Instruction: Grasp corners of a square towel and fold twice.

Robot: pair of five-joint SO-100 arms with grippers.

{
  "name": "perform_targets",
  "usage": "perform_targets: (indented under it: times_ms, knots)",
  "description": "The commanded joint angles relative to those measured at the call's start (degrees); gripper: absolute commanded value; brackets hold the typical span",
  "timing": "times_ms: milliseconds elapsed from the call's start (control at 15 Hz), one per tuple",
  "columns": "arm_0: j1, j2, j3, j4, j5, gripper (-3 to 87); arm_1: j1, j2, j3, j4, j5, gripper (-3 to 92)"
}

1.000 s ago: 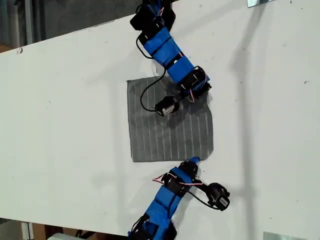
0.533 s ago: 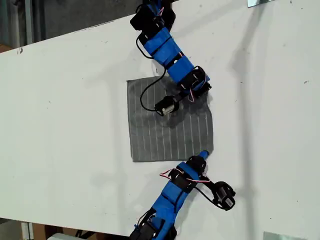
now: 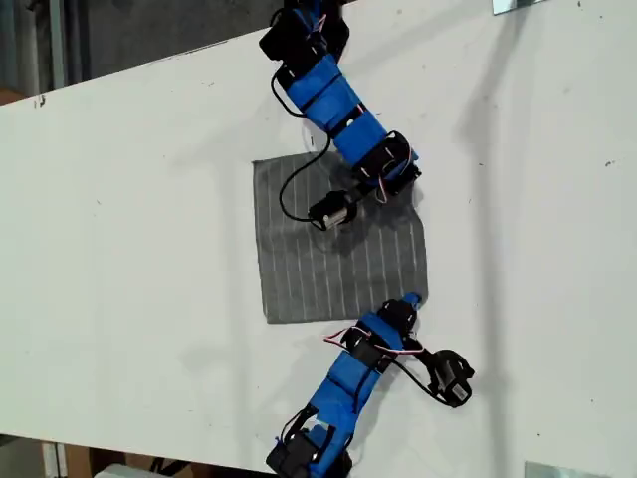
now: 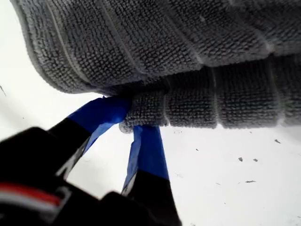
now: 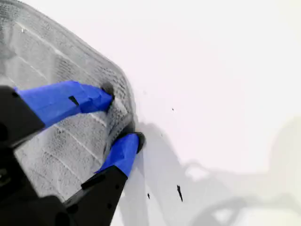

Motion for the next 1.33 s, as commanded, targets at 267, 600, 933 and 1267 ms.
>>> perform_targets:
  times_ms: [267,600,933,1267]
  knots:
    - [2.1,-1.6,-15.4,7.6,2.3,-0.2,-3.1,0.9,-13.9,6.9,0.2,-0.1]
    - [4.1,9.5,-16.1,9.8,8.8,-0.2,-6.2,8.5,-18.3,10.4,-0.9,-0.1]
    - [8.9,20.7,-14.5,11.3,7.1,-0.2,-8.1,12.9,-20.9,12.4,-0.9,-0.1]
    - [0.0,35.1,5.1,12.2,6.5,-0.2,-2.7,18.1,-18.5,15.4,-4.8,-0.1]
